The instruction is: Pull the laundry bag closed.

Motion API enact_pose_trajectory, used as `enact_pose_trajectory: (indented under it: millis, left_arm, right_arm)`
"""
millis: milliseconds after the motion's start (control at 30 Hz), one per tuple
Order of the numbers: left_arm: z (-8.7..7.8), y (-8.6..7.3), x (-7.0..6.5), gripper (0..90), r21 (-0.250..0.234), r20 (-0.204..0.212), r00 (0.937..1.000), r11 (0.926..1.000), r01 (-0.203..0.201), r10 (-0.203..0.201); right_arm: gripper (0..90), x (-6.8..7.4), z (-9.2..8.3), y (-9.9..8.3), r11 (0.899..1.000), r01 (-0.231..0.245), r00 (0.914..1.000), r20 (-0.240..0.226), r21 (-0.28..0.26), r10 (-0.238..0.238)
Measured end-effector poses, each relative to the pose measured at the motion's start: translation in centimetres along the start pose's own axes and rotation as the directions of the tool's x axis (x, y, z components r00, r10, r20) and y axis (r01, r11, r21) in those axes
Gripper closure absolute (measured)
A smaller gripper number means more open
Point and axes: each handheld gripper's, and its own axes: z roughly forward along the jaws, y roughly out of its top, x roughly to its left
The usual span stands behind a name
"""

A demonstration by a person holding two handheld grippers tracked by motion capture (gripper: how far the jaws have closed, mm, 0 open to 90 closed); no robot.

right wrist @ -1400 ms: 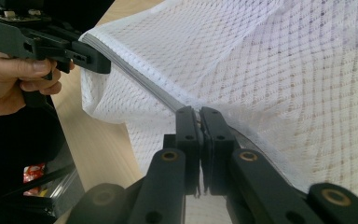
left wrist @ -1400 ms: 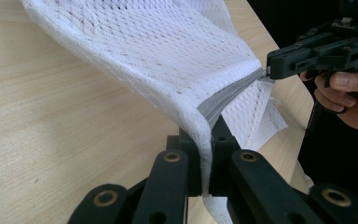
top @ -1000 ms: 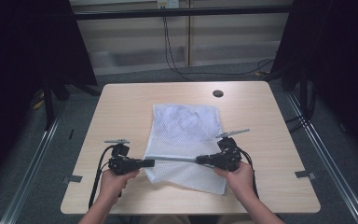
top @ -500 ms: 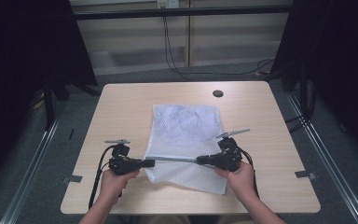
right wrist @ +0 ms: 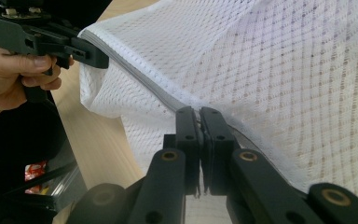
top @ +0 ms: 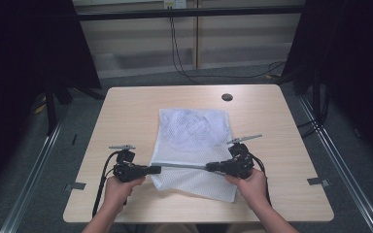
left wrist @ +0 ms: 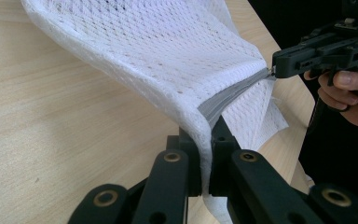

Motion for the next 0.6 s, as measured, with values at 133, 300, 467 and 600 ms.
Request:
enact_pose_trajectory:
  millis: [133, 300, 467, 600]
  left_arm:
    - [-0.12, 0.0, 0.1, 88.0, -0.007, -0.002, 1.0, 1.0, 0.004, -0.004]
    - [-0.03, 0.02, 0.02, 88.0, 0.001, -0.001, 1.0, 1.0, -0.003, 0.003]
    - [-0.04, 0.01, 0.02, 88.0, -0.001, 0.0, 1.0, 1.0, -0.005, 0.005]
    - [0.01, -0.01, -0.02, 88.0, 0.0, 0.002, 1.0, 1.0, 0.0, 0.0]
  right_arm:
    - [87.0, -0.12, -0.32, -0.06, 1.0, 0.0, 1.0, 0.009, 0.002, 0.0]
    - [87.0, -0.33, -0.63, -0.18, 1.0, -0.002, 0.9999, 0.01, -0.001, 0.002]
    - [87.0, -0.28, -0.66, -0.28, 1.0, 0.002, 1.0, 0.009, 0.002, -0.002]
    - [87.0, -0.28, -0.71, -0.34, 1.0, 0.001, 1.0, 0.007, 0.001, -0.001]
